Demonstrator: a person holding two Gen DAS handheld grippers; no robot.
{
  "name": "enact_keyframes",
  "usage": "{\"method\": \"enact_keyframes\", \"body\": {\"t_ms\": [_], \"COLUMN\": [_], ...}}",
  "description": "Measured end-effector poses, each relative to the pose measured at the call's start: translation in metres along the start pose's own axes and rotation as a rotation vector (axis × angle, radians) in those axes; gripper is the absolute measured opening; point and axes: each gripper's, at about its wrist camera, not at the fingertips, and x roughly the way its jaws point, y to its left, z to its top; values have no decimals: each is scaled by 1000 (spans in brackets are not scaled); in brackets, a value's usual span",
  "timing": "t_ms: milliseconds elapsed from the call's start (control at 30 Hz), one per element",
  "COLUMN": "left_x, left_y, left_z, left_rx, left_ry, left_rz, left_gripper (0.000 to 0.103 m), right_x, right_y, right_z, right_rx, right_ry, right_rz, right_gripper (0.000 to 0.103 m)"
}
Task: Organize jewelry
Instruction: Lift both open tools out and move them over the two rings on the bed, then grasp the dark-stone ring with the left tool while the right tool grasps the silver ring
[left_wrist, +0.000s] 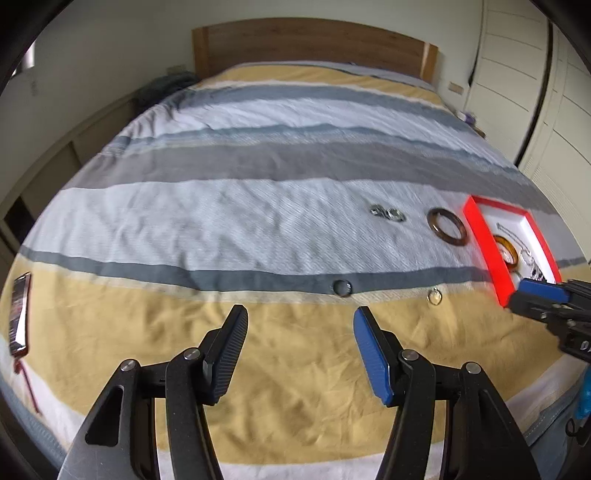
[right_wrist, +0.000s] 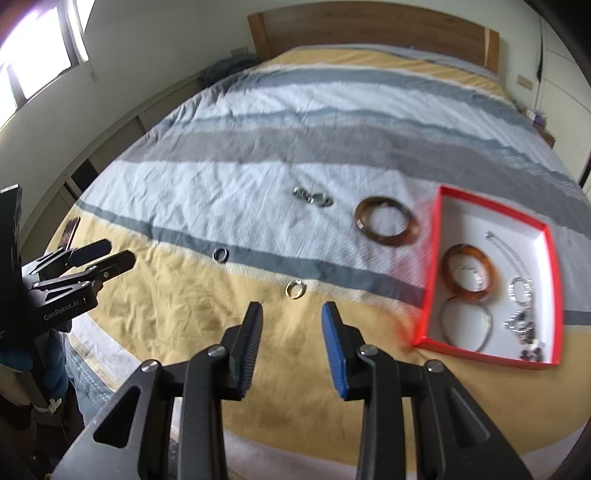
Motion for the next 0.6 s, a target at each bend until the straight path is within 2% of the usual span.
{"method": "enact_keyframes", "body": {"t_ms": [200,400,600], "left_x": [43,80,109], "left_y": [-13,-22,-21], "left_z": [5,12,15], "left_rx": [32,59,68], "left_ry": [57,103,152], "left_rz": [-57,-72,-63], "left_gripper": [58,57,47], "right_x": [39,65,85], "right_y": [-2,-7,-10], "right_z": [1,3,3], "right_rx": [-24,-37,-45], "right_ry": [59,90,112], "right_rz": [37,62,70], "right_gripper": [32,32,32]}}
